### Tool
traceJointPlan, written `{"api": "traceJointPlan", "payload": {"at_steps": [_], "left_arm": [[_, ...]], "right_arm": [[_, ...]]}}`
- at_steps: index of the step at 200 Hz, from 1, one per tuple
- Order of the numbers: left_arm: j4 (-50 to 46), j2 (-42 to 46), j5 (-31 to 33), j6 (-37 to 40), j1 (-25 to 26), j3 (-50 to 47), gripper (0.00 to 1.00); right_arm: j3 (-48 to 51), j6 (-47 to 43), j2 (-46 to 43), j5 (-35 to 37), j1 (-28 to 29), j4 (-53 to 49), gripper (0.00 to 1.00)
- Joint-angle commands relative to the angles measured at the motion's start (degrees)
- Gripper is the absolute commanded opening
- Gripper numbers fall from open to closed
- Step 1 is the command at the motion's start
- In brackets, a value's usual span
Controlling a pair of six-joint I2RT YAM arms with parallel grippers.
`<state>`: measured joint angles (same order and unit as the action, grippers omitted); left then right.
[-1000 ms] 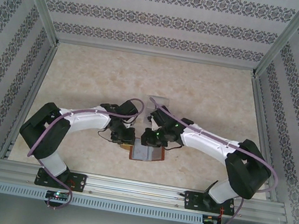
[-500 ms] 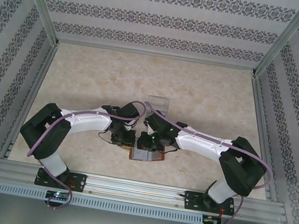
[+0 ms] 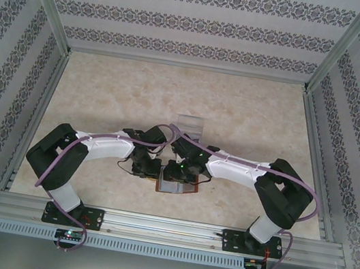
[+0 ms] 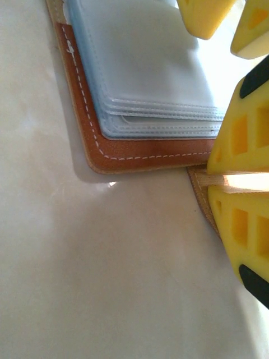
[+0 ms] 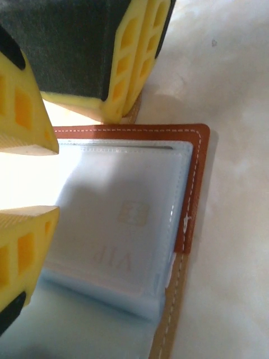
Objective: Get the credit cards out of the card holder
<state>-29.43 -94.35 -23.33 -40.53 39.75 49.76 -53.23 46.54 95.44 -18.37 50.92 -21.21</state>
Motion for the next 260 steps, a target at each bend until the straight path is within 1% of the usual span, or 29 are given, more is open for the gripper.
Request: {"api": "traceJointPlan", "payload": {"at_steps": [1, 28, 52, 96, 116, 129, 143, 155, 174, 181, 195, 206, 231, 250, 260], "left_arm": [[1.6, -0.6, 0.3, 0.5, 0.1, -2.1, 0.16], [1.9, -0.5, 0.0, 0.6, 0.0, -2.3, 0.16], [2.4, -0.8, -0.4, 0.6, -0.2, -2.2, 0.16], [2.5, -1.1, -0.7, 0.9, -0.3, -2.1, 0.16], [2.6, -1.1, -0.7, 0.9, -0.4, -2.2, 0.16], [2.7, -1.3, -0.9, 0.9, -0.5, -2.3, 0.16], [2.7, -1.3, -1.0, 1.0, -0.5, -2.2, 0.16], [2.5, -1.1, -0.9, 1.1, -0.5, -2.3, 0.16], [2.5, -0.8, -0.8, 1.1, -0.8, -2.6, 0.16], [2.6, -0.8, -0.9, 1.1, -0.9, -2.7, 0.16], [2.6, -0.8, -1.0, 1.2, -1.0, -2.7, 0.16], [2.7, -0.9, -1.0, 1.2, -1.1, -2.8, 0.16], [2.9, -0.9, -1.2, 1.2, -1.2, -2.9, 0.16], [2.9, -0.8, -1.1, 1.1, -1.3, -2.9, 0.16], [3.0, -0.7, -1.1, 1.0, -1.3, -2.9, 0.16]], "right_arm": [[-1.7, -0.8, 0.7, 3.5, 0.9, -4.2, 0.34], [-1.7, -1.3, 0.1, 5.4, 1.2, -6.1, 0.37], [-2.5, -1.8, 0.2, 7.1, 1.6, -8.3, 0.41], [-4.3, -2.1, 0.4, 9.6, 2.4, -11.3, 0.44], [-4.8, -2.3, 0.9, 10.1, 2.9, -11.6, 0.50], [-5.3, -2.5, 1.4, 10.4, 3.2, -11.7, 0.60], [-6.4, -2.6, 2.0, 11.6, 3.7, -13.3, 0.61], [-7.1, -2.5, 1.7, 13.4, 4.2, -14.7, 0.60], [-6.9, -1.8, -0.1, 14.0, 4.5, -14.0, 0.55], [-6.7, -1.4, -0.8, 13.8, 4.5, -13.2, 0.51], [-6.5, -0.5, -1.7, 13.0, 4.5, -11.6, 0.38], [-6.4, 0.0, -1.9, 11.7, 4.6, -9.9, 0.33], [-5.6, 1.4, -0.2, 8.2, 4.7, -5.3, 0.31], [-5.5, 2.0, 1.9, 7.7, 4.8, -4.3, 0.31], [-5.6, 2.0, 2.7, 7.7, 4.8, -4.3, 0.33]]}}
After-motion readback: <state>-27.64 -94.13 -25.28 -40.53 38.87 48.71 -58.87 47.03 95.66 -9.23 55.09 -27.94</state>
